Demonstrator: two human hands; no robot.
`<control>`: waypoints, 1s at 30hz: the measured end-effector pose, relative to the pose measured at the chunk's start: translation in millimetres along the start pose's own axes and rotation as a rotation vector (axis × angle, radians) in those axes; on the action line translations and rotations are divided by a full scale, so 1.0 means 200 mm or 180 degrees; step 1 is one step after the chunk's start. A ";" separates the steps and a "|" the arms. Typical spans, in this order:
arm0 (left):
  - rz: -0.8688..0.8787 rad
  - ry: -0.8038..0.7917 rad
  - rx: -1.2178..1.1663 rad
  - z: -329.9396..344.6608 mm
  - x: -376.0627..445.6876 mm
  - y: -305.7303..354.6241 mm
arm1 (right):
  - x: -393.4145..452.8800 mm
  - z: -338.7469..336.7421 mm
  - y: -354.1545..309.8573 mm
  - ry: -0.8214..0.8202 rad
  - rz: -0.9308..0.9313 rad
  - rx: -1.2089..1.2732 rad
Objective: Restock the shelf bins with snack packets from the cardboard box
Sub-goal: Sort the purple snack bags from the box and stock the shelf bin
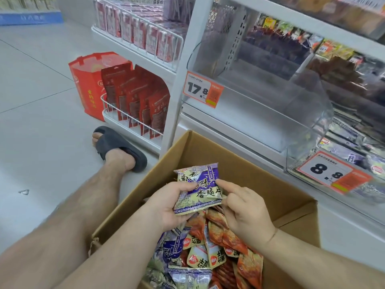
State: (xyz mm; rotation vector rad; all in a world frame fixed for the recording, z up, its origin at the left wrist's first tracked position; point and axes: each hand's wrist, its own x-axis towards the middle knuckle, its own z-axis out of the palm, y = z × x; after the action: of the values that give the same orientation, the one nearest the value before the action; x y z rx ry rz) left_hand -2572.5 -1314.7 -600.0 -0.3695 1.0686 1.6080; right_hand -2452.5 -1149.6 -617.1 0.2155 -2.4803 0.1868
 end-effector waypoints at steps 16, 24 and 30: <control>0.0720 0.1163 0.1409 -0.13 0.12 0.01 | 0.12 0.70 0.29 -0.1592 0.5848 0.2459; 0.0883 0.1216 0.1345 -0.16 0.15 0.02 | 0.14 0.62 0.38 -0.1634 0.5817 0.2955; 0.1176 0.1066 0.1269 -0.15 0.06 0.02 | 0.20 0.06 0.25 -0.1656 0.4659 0.2199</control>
State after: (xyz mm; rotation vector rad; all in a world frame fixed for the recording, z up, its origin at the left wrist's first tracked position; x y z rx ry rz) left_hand -2589.0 -1331.0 -623.4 -0.1797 1.7603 1.6315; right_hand -2501.2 -1107.4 -606.9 -1.4636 -2.4023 1.7227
